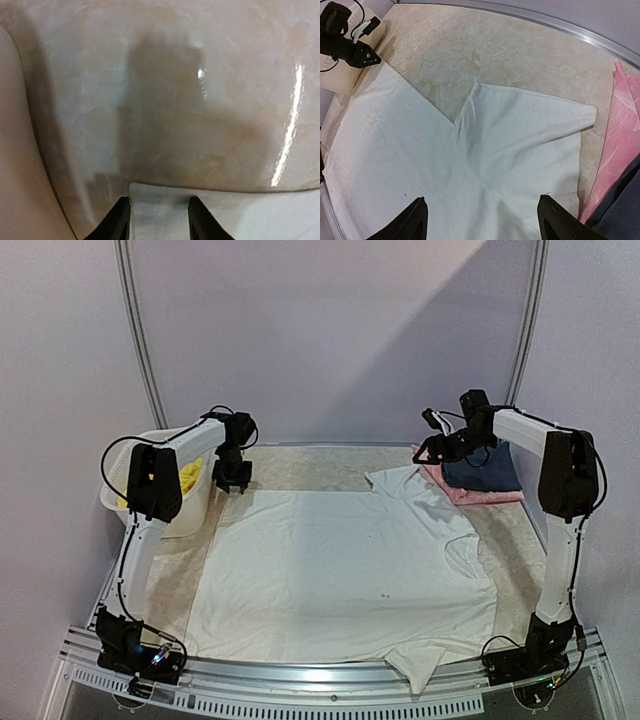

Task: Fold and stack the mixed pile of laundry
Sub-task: Pick up the flattened T-shirt from the center of the board.

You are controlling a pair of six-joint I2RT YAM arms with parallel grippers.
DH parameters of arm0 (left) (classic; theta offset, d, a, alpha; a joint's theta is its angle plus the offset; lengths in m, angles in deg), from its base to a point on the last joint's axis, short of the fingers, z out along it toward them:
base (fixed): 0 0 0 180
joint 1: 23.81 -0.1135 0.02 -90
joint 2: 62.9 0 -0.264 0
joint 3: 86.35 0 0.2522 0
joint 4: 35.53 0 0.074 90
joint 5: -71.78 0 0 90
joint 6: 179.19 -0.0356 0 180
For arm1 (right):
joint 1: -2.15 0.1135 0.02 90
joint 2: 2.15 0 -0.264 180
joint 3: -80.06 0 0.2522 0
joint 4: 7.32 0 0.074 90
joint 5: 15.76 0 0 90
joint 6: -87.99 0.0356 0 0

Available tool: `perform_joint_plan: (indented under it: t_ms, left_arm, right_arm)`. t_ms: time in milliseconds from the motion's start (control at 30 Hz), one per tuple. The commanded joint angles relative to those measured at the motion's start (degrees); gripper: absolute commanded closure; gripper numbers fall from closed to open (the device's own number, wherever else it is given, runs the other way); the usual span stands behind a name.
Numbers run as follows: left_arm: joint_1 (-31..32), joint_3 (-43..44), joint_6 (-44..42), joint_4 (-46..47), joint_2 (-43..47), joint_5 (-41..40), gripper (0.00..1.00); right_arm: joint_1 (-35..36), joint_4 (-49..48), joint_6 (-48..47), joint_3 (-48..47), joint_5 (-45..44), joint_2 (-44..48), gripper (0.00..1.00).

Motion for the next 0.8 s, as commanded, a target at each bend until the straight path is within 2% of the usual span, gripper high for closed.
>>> perform_joint_plan:
  t_ms: [0, 133, 267, 367, 533, 767]
  left_arm:
    - [-0.8, 0.6, -0.4, 1.1, -2.4, 1.2, 0.63]
    - [-0.7, -0.3, -0.4, 1.4, -2.1, -0.3, 0.72]
    - [-0.5, -1.8, -0.8, 2.1, -0.3, -2.2, 0.86]
    - [0.3, -2.3, -1.3, 2.0, 1.4, -3.5, 0.99]
    - [1.6, -3.8, -2.0, 2.3, 4.4, -5.2, 1.0]
    - [3.2, -4.3, -3.1, 1.4, 7.1, -6.1, 1.0]
  right_arm:
    - [-0.3, 0.4, -1.4, 0.6, 0.5, 1.7, 0.23]
    - [-0.2, 1.6, -3.8, -1.8, -1.9, 0.4, 0.23]
    - [-0.2, 6.2, -6.9, -12.2, -5.6, -5.4, 0.24]
    - [-0.3, 8.1, -3.8, -20.7, -5.3, -12.2, 0.29]
    - [-0.3, 4.6, 9.3, -30.8, -1.9, -22.3, 0.34]
    - [-0.3, -5.7, 25.2, -32.3, -2.0, -27.5, 0.41]
